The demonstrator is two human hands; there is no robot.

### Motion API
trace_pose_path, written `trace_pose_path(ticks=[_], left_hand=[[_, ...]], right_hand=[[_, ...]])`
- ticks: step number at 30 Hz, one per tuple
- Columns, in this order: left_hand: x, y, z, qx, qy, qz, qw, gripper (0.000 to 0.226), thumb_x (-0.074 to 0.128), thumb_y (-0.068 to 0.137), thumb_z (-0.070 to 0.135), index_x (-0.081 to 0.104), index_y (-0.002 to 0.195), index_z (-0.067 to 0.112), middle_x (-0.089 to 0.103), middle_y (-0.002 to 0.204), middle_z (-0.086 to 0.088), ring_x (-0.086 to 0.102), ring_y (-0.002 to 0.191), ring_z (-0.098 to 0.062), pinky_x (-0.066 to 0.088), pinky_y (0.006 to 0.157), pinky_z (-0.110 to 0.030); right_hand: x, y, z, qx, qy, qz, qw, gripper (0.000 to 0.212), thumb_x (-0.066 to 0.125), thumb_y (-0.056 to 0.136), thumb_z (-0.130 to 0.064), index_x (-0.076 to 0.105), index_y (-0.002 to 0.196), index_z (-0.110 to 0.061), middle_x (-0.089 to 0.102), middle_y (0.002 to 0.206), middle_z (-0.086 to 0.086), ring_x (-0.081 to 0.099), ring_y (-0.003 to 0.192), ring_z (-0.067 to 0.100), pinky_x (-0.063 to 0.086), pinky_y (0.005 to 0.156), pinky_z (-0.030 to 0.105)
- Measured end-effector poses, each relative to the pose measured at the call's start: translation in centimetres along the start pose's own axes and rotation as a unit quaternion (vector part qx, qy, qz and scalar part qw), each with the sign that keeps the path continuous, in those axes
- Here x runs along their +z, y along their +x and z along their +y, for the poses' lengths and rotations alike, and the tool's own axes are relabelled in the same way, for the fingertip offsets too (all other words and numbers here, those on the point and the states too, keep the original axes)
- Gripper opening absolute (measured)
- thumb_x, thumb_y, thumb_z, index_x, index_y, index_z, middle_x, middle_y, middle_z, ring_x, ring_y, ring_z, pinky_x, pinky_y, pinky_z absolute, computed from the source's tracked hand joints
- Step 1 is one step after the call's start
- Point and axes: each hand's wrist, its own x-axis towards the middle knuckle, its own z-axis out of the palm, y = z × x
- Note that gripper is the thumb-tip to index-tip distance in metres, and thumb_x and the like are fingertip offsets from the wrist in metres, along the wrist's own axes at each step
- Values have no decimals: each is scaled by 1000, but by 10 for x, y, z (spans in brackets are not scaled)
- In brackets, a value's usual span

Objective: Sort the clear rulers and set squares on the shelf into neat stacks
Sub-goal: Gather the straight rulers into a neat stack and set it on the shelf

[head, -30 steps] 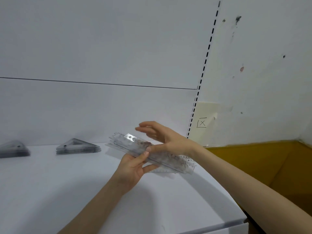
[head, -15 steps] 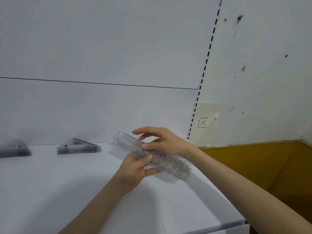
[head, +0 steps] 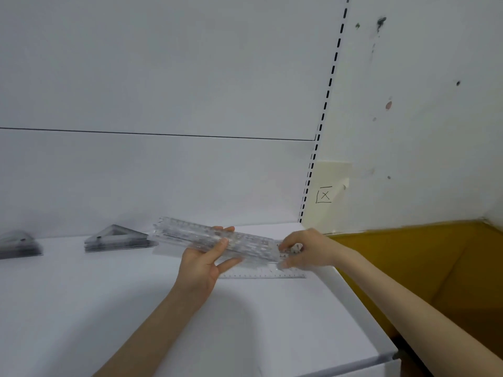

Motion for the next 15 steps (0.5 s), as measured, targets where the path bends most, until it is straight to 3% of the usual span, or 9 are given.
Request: trace_pose_path(ticks=[2, 5, 9, 12, 15], left_hand=[[0, 0, 0, 5, 0, 8, 1000, 19, 51, 91, -1, 65, 100, 8, 67, 118, -11, 64, 110, -21, 59, 73, -41], [-3, 2, -4, 9, 15, 19, 1000, 18, 57, 86, 3, 71, 93, 13, 70, 112, -6, 60, 116, -28, 59, 77, -43], [-5, 3, -1, 10, 19, 21, 1000, 27, 81, 62, 24, 75, 87, 16, 71, 112, -3, 63, 111, -27, 58, 79, -44], [-7, 4, 0, 21, 5, 39, 999, 16, 63, 82, 7, 66, 97, 9, 71, 111, -4, 64, 106, -30, 59, 75, -42], [-8, 4, 1, 31, -1, 47, 998, 14, 57, 85, 4, 64, 97, 7, 71, 108, -3, 67, 99, -23, 59, 73, -40]], right_hand=[[7, -3, 1, -12, -24, 6, 1000, 51, 76, 78, -45, 63, 123, -26, 57, 126, -10, 51, 115, 10, 42, 99, 29], [12, 0, 0, -45, -59, 45, 996, 42, 73, 83, -33, 64, 123, -23, 59, 122, -5, 53, 112, 15, 43, 93, 28], [17, 3, 2, -54, -43, 45, 997, 31, 69, 87, -23, 66, 118, -18, 59, 110, -2, 55, 100, 14, 39, 82, 19], [20, 5, 3, -62, -42, 43, 996, 26, 65, 89, -19, 64, 115, -18, 54, 103, -5, 53, 95, 13, 37, 79, 19], [20, 6, 3, -55, -44, 35, 997, 24, 61, 90, -17, 62, 114, -19, 51, 107, -6, 49, 99, 11, 38, 82, 21]])
